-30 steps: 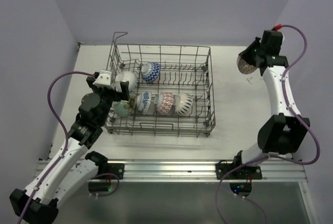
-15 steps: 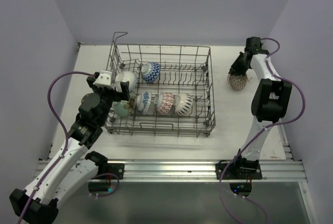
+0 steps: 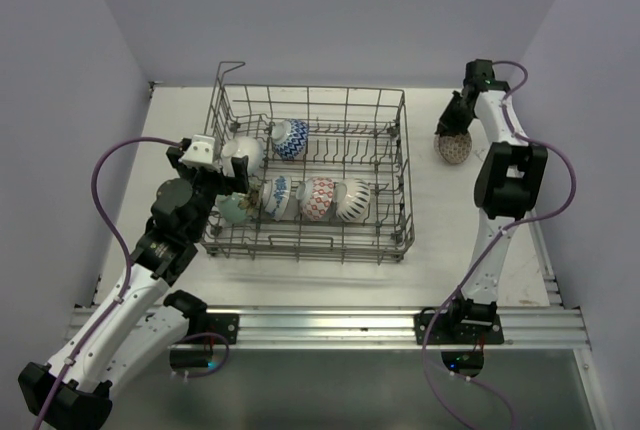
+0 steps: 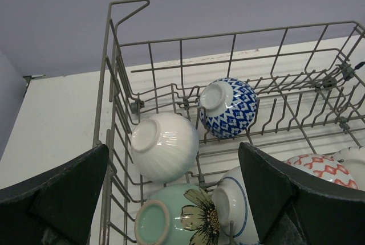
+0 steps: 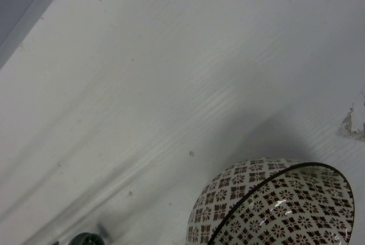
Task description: Unload the bowls from the dish rack
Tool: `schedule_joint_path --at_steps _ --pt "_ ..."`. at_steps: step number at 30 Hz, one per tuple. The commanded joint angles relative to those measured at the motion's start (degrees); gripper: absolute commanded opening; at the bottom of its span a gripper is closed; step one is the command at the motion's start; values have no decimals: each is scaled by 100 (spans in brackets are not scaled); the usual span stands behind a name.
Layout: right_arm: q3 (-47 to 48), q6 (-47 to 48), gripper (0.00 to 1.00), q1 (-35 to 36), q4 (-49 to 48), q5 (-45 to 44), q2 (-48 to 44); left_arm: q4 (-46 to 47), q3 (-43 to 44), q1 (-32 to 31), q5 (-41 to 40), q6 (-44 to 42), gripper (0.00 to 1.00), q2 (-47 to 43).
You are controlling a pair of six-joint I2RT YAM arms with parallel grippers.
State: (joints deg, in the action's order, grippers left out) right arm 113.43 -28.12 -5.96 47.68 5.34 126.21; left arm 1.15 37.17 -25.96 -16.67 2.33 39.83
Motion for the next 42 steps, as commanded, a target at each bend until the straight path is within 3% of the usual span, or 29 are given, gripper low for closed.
schedule_joint_path --at_steps 1,6,10,16,22,28,36,42 --pt "496 158 2 130 285 -86 140 166 203 -24 23 -22 100 -37" --pt "821 202 7 209 435 -51 334 167 203 -32 32 -31 100 -28" --pt "830 193 43 244 400 46 351 175 194 -24 32 -31 100 -55" --pt "865 175 64 305 400 142 343 175 194 -32 41 -48 100 -55" --pt "813 210 69 349 400 204 88 184 177 -32 -3 -66 100 -90" --pt "365 237 72 551 146 12 -921 184 177 -32 -3 -66 100 -99" --pt "-918 245 76 1570 -847 -306 -2757 228 168 -32 137 -75 100 -81" --pt "-2454 298 76 2019 -1533 264 -3944 316 185 -111 681 -101 100 164"
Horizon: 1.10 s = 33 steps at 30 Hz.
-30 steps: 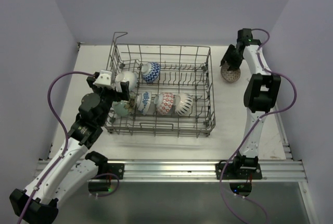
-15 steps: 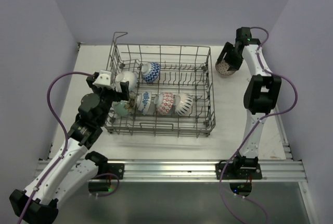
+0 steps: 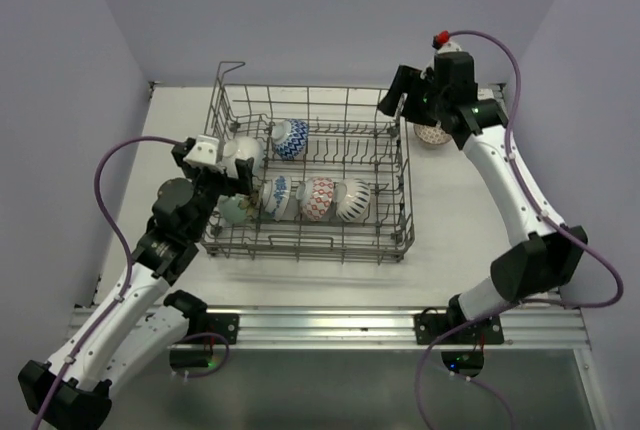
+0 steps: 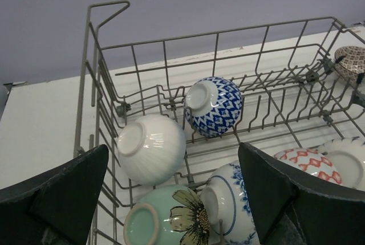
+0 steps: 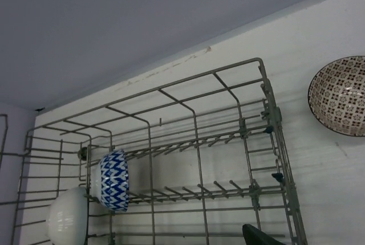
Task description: Unload the bowls from the dish rack
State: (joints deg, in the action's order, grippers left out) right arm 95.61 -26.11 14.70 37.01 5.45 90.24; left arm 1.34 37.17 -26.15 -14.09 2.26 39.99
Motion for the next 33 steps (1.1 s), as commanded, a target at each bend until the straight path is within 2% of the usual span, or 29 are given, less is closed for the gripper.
schedule_joint_path --at_steps 1,3,5,8,11,12,13,16,17,19,20,23,33 --pt "-937 115 76 -37 -572 324 -714 288 229 -101 564 -86 100 219" --pt "-1754 176 76 -37 -897 386 -1120 51 562 -118 819 -59 100 570" --pt "-2385 368 76 -55 -1046 395 -1604 -421 948 -110 715 90 100 921" --pt "-3019 580 76 -64 -1143 456 -2113 -661 1704 -118 627 134 100 1290" --pt "-3495 721 76 -55 -1293 631 -2465 -1187 2854 -118 347 -6 100 1747" --pt "-3584 739 76 -55 -1398 693 -2519 -1615 3171 -118 180 -67 100 1906" --pt "-3663 730 76 -55 -1451 737 -2563 -1837 3766 -101 4 -390 100 2082" --pt "-3866 686 75 -55 -1618 1018 -2590 -2524 4341 -13 -454 -797 100 2767" --pt "-3918 660 75 -64 -1688 1106 -2590 -2647 4343 205 -472 -754 100 2986" --pt "-3954 668 74 -55 -1715 1274 -2599 -2666 4255 530 0 -440 100 3085" --pt "-3980 677 74 -55 -1706 1291 -2599 -2648 4081 967 394 -333 100 3129" --pt "-4007 660 73 -55 -1715 1318 -2652 -2403 3572 1611 756 -279 100 3156" --pt "-4086 581 72 -55 -1821 1503 -2511 -1779 2568 2026 1347 -42 100 3120"
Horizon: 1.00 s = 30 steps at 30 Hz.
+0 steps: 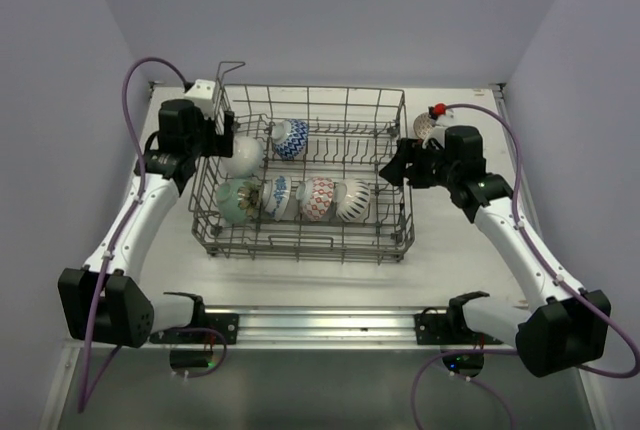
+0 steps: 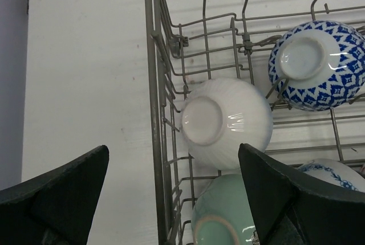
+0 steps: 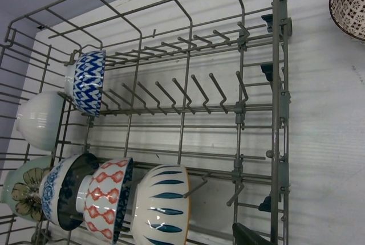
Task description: Unload the bowls from the dish rack
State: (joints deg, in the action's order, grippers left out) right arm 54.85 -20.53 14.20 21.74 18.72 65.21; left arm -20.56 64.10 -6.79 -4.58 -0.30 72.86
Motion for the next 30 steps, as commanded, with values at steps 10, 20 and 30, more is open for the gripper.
schedule_joint_path --at_steps 10,20,30 --pt "342 -372 37 22 -617 527 623 1308 -837 90 792 715 47 -413" --pt "1764 -1093 47 1049 -997 -61 2187 1712 -1452 90 98 1171 0 -817" --pt "4357 -1427 69 1612 -276 -703 4506 1572 -1602 72 -201 1664 0 -896"
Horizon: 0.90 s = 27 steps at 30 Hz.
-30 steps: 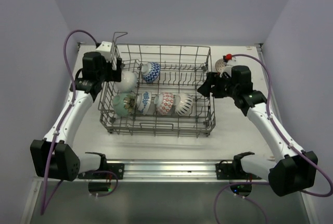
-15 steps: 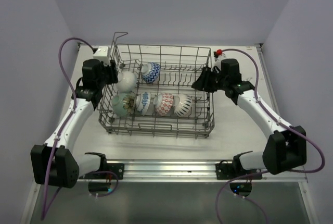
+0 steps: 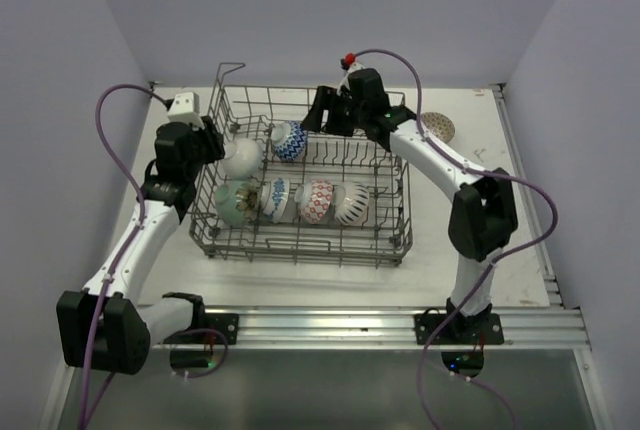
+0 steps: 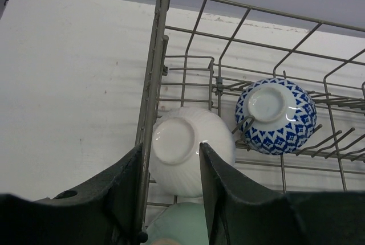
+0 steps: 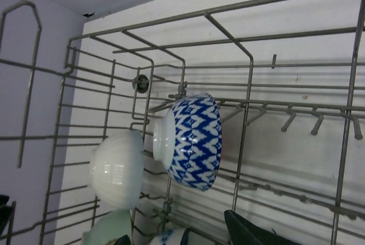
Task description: Unload the bowls from the dish rack
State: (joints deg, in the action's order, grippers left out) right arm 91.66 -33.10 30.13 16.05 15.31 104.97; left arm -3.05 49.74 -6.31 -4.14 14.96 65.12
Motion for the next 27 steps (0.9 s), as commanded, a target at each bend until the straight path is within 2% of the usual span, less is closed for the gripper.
schedule_joint_path --at_steps 1,5,10,11,14,27 --pt "887 -179 71 63 406 -414 681 -196 -175 7 -306 147 0 -131" --pt "1862 -118 77 221 916 -564 1367 -293 -175 -29 -605 174 0 -201" --pt "2392 -82 83 371 1198 -784 1930 -328 -175 -151 -799 174 0 -298" --pt "2418 -117 90 380 1164 -784 1974 -328 -183 -178 -816 156 0 -325" --pt "2383 -187 99 406 954 -670 2071 -319 -184 -239 -843 121 0 -334" --pt "2383 -574 98 485 417 -600 2405 -310 -192 -336 -852 86 0 -351"
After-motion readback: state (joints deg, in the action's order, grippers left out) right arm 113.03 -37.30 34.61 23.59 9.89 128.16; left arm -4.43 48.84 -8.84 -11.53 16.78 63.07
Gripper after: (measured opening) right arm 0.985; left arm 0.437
